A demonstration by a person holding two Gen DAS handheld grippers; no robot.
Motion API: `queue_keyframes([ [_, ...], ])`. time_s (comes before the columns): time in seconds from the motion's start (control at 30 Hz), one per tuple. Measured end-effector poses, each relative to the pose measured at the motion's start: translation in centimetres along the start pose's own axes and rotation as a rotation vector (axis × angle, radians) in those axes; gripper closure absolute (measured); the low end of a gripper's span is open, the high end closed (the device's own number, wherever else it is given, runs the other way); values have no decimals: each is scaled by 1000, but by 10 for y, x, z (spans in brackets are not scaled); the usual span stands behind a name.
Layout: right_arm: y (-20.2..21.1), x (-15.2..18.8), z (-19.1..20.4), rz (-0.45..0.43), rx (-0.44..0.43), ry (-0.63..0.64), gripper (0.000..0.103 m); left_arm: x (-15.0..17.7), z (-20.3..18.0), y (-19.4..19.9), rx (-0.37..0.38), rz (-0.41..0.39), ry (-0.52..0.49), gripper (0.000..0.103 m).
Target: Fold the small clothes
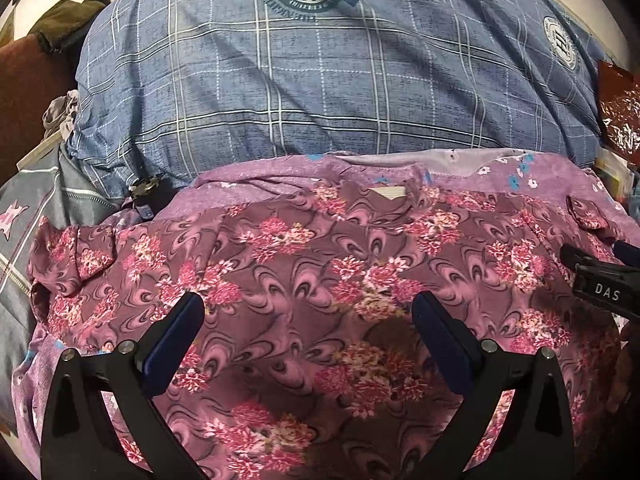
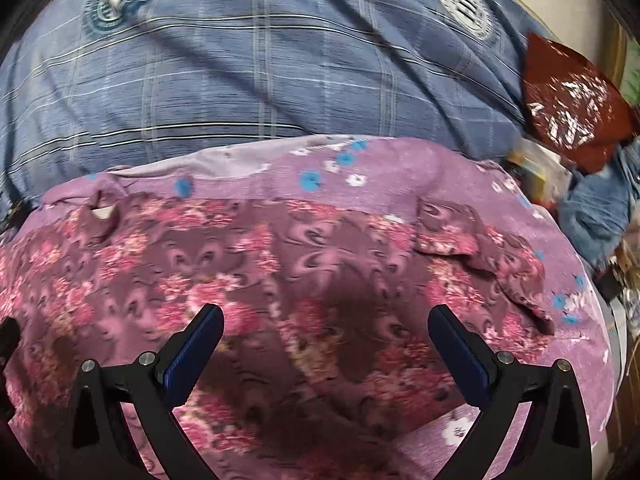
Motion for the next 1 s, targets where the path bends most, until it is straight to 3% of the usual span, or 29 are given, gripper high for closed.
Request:
queue_keyframes([
  [0.37, 21, -1, 24, -82, 35, 106, 1, -1, -5, -1, 2, 3, -5, 0],
  [1.0, 18, -1, 28, -73, 29, 111, 1, -4, -11, 1, 11, 0, -3, 0],
])
Point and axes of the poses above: each gripper's, at about its wrist camera, not at the fingertips, and y roughly against the way its jaws point, z to its left, x to its underside, the point moved 5 cm from there along -y, roughly the way its jaws point, and after that the axes turned 12 degrees about z, right-handed, at the moved point
